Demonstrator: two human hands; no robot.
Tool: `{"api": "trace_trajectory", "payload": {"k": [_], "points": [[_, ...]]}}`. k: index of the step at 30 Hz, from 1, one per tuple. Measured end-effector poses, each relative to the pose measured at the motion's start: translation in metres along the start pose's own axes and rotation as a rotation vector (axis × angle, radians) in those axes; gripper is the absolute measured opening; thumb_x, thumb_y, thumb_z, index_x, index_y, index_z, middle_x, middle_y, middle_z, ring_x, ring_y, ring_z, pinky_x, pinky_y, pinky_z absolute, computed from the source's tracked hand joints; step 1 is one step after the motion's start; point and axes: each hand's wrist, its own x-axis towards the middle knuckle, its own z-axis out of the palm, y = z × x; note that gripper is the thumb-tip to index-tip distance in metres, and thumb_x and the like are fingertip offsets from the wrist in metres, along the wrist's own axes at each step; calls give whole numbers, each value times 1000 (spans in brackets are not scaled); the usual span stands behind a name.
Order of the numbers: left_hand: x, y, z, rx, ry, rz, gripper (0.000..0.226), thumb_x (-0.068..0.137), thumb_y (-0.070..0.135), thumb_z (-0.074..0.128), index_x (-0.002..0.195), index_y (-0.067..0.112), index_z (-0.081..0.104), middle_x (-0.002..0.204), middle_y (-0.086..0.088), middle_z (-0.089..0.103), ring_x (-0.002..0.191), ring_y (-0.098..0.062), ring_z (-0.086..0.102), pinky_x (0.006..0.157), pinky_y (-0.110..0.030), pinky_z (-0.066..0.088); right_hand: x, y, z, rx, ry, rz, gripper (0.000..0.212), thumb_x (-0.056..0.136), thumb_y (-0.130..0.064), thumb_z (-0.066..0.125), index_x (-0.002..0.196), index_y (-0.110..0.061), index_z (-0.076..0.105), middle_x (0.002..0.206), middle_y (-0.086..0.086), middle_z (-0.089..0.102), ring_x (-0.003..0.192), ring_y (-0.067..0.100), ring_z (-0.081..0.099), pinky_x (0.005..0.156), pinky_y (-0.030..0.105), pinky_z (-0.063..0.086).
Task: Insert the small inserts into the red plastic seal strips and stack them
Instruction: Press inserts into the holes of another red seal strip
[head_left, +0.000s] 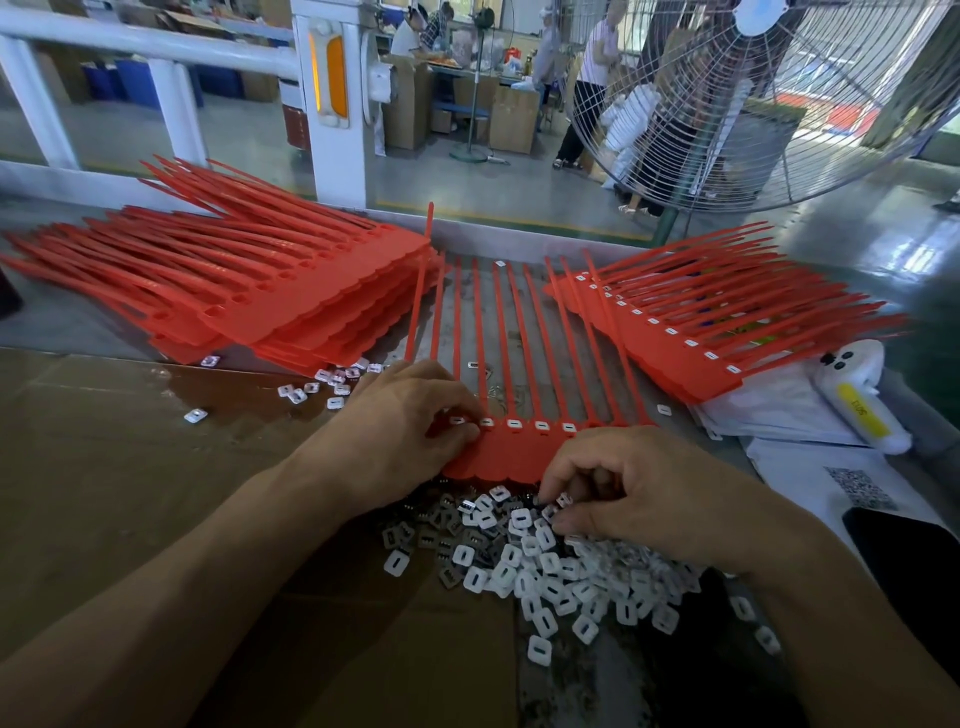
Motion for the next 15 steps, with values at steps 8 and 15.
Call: {"api": "trace_trajectory", "payload": {"k": [8,15], "points": [[0,-1,1,-2,12,12,23,96,45,60,117,41,69,120,20,57,117,-5,49,107,-42,43,0,-1,2,-20,26,-52,16,86,-26,82,84,-35,69,87,-18,68,75,3,63,65,14,47],[1,-2,1,-16,14,17,22,96,44,62,116,42,69,119,22,57,118,-4,50,108,-42,42,6,8,-4,195,414,20,20,92,-16,76,90,-35,70,86,-9,73,72,4,67,66,20,53]]}}
